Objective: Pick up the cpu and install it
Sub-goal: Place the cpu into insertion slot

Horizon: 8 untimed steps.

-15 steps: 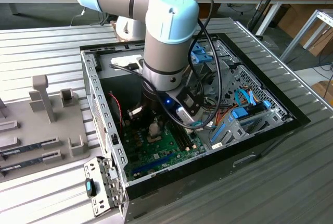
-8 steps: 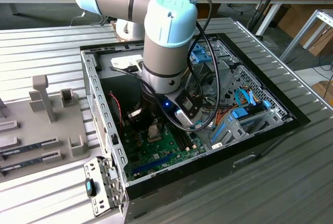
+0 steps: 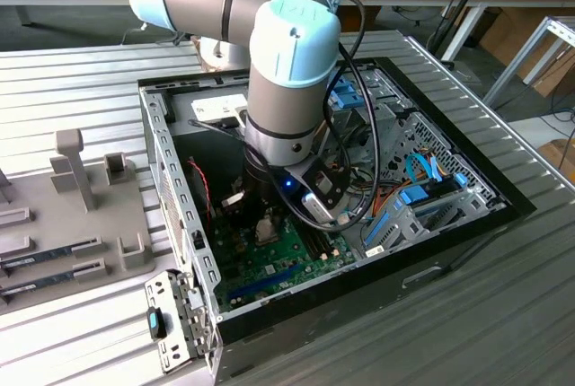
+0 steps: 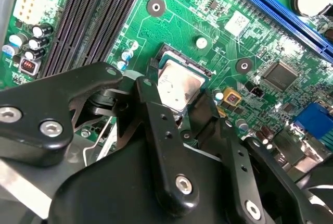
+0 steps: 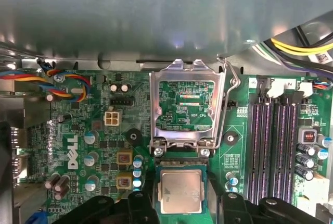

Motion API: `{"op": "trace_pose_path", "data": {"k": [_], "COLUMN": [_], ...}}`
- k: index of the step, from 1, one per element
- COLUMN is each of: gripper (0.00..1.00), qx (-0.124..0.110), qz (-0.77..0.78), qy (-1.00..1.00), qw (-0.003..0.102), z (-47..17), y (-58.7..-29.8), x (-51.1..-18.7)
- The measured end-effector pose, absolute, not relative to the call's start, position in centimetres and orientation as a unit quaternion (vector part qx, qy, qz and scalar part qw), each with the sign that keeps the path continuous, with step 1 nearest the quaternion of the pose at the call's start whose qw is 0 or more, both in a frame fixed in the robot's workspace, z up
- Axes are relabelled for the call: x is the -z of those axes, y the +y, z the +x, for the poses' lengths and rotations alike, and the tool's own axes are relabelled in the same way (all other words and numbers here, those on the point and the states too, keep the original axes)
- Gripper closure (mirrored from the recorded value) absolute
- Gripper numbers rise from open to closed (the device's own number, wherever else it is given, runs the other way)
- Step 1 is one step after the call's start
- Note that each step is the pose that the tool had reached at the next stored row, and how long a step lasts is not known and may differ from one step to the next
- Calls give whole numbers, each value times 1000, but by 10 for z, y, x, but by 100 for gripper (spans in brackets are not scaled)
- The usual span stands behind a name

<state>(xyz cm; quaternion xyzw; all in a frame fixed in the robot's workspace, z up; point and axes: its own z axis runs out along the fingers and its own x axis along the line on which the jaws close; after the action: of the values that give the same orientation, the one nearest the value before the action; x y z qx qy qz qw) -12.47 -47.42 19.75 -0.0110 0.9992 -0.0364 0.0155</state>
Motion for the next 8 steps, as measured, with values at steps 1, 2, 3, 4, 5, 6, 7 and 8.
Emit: {"op": "trace_pose_path", "data": {"k": [1,2,3,4,5,6,7,8], "gripper": [53,53,53,53,53,53,53,52], "qx": [36,36,36,36,36,36,36,36], "qz": [-11,-11,-11,-11,-11,-11,-11,-11], "qy": [999,999,999,999,999,999,999,999], "qw": [16,16,15,16,16,16,16,16], "z": [-125,-125,-125,-125,-125,-125,-125,-125], "y": [-474,-474,-474,-474,-474,-474,-474,-474], "x": [-196,-195,-195,-194,-194,-194,-194,-194]}}
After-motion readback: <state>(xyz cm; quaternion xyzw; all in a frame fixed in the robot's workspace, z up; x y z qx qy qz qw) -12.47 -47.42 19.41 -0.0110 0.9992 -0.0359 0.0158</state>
